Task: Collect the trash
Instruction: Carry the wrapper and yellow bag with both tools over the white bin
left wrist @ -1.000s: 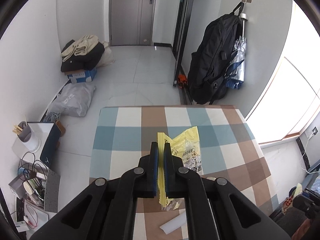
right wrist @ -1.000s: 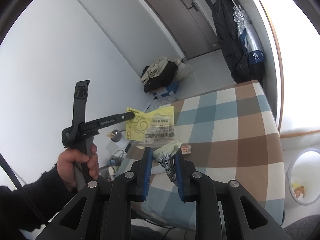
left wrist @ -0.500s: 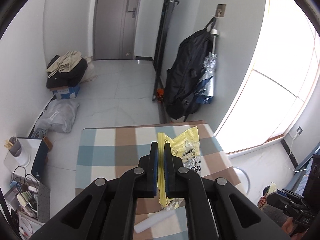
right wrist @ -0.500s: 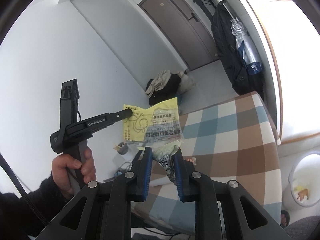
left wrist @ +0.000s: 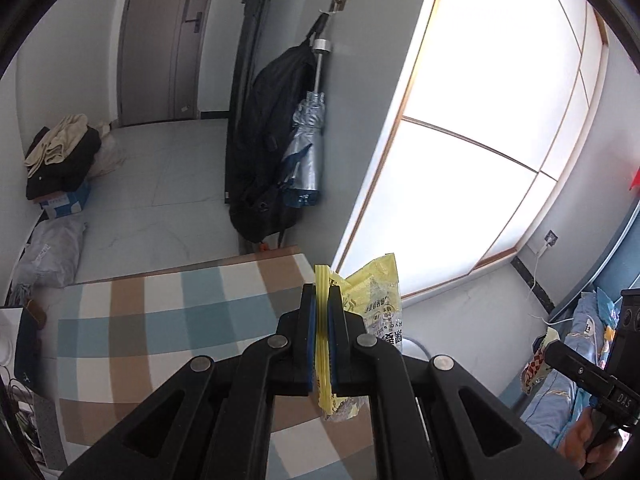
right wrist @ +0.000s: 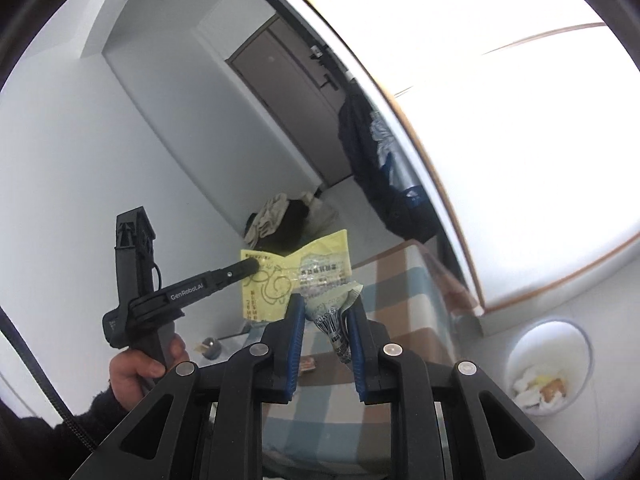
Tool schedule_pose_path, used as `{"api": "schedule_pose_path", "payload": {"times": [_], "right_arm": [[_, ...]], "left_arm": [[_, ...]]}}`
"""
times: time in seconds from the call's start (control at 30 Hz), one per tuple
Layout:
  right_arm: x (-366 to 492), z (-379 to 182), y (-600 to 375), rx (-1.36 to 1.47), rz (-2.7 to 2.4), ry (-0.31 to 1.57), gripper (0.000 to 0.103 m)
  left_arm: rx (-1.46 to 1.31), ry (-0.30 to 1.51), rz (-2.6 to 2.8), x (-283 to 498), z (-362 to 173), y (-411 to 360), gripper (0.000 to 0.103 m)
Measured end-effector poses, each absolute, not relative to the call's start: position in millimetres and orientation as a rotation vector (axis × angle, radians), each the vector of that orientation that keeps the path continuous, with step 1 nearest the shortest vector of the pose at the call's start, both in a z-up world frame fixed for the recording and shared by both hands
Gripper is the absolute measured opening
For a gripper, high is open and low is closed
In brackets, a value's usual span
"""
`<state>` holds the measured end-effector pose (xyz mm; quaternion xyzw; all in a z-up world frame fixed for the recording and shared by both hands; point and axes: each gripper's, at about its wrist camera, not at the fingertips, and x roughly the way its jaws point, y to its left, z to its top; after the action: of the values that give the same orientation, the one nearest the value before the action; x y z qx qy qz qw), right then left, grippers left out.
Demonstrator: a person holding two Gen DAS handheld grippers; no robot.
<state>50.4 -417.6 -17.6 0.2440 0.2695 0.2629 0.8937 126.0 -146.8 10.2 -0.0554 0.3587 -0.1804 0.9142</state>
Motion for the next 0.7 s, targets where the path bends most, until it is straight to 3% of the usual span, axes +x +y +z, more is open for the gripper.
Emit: {"api": "schedule_pose_path", "payload": {"times": [0.33, 0.7], "right_arm": [[54, -59, -516, 0.521, 0.229, 0.676, 0.020], [64, -166, -563, 0.607, 0.100, 0.907, 0.020]], "left_arm": [[-0.075, 0.824, -0.504, 147, -15, -229, 0.001], [0.036, 1.044, -0.540, 172, -85, -308, 0.001]]}}
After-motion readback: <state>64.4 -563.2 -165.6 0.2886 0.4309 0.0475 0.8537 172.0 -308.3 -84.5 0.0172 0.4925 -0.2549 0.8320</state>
